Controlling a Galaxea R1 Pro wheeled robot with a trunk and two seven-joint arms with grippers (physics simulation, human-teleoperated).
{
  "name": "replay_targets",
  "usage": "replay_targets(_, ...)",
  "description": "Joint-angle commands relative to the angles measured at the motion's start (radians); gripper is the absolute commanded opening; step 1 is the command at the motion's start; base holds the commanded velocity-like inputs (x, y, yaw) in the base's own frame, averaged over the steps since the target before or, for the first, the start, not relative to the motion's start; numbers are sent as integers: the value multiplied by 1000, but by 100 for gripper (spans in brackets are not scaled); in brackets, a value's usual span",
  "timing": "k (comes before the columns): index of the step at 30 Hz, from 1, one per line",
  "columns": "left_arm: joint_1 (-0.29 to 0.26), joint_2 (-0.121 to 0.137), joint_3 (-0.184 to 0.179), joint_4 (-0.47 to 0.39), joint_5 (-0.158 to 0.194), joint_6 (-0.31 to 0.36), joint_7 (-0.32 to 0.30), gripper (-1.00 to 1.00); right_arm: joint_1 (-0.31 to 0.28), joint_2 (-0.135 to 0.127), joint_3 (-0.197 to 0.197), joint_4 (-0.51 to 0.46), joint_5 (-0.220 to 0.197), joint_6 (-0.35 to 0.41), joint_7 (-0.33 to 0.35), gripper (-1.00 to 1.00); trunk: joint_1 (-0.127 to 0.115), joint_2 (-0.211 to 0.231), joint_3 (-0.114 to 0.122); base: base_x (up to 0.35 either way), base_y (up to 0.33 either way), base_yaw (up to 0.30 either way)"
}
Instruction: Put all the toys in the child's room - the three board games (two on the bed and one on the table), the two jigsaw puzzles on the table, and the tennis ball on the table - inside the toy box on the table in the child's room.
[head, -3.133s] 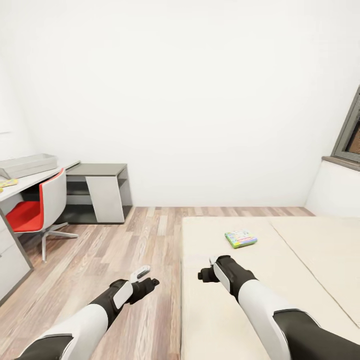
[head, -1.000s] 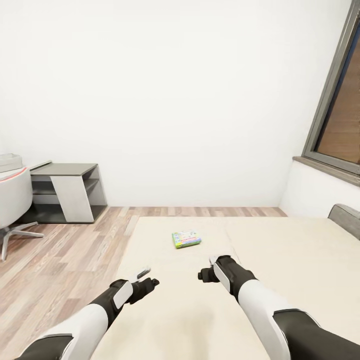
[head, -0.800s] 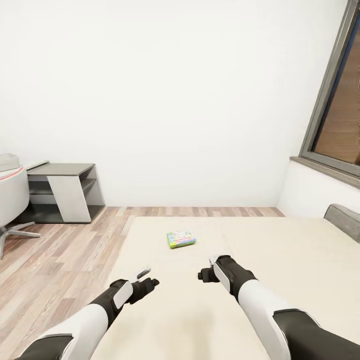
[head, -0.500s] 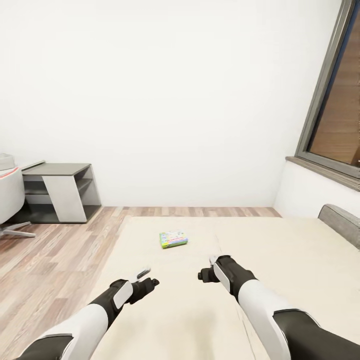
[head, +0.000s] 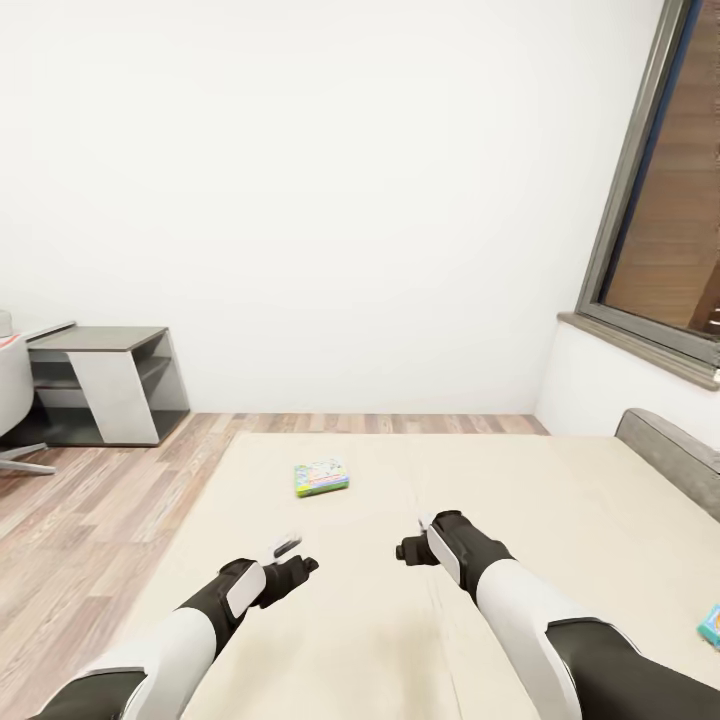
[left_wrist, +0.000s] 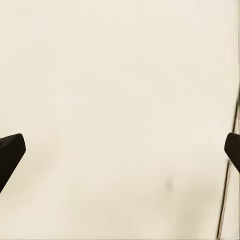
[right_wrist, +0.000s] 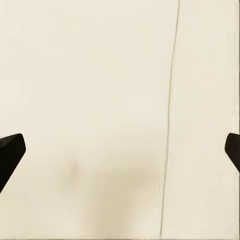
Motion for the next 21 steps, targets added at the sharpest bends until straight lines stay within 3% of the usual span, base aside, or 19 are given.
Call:
replay_targets(1, 0, -1, 8, -1, -2, 6, -1, 100, 0, 0, 3, -2, 0, 6, -3, 100, 0, -1, -1, 0, -273, -21)
replay_targets(21, 0, -1, 8, -2, -2, 6, -1, 100, 0, 0, 2, -2, 0, 8, -4, 100, 0, -1, -1, 0, -273, -15)
